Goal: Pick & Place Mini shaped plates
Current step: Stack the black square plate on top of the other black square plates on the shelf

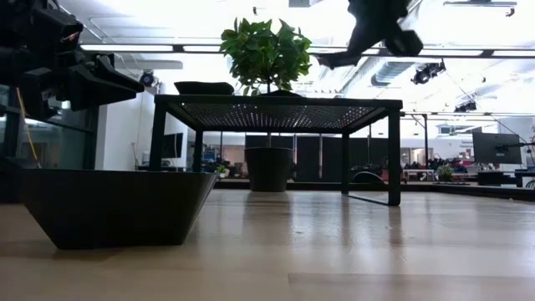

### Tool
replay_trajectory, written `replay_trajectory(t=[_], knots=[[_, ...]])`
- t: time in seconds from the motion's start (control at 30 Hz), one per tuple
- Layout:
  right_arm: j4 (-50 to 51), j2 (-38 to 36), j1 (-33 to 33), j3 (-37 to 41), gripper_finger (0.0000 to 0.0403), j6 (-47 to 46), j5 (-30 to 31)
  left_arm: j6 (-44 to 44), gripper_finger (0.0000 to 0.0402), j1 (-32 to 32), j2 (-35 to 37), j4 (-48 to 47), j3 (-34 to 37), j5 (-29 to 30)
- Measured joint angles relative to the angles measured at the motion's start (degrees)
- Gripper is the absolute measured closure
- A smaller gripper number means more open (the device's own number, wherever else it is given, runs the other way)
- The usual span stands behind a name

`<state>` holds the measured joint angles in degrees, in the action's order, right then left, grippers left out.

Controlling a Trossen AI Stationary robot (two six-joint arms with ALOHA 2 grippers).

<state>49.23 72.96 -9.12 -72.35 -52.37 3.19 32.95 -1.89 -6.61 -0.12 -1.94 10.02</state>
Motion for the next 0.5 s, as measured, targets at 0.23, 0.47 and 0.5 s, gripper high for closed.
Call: replay_trajectory(t=[0.23, 0.47, 0.5], knots=[[-0.1, 1.4, -10.8, 0.0, 0.0401, 6.6, -3.4, 0.0, 0.0261, 0.0, 0.0, 0.0, 0.0, 0.0], [-2.0, 5.6, -15.7, 0.0, 0.0391, 6.9, -8.5, 0.0, 0.0261, 0.0, 0.0, 0.0, 0.0, 0.0], [-2.9, 6.1, -15.7, 0.0, 0.039, 6.5, -9.5, 0.0, 0.0261, 0.0, 0.0, 0.0, 0.0, 0.0]])
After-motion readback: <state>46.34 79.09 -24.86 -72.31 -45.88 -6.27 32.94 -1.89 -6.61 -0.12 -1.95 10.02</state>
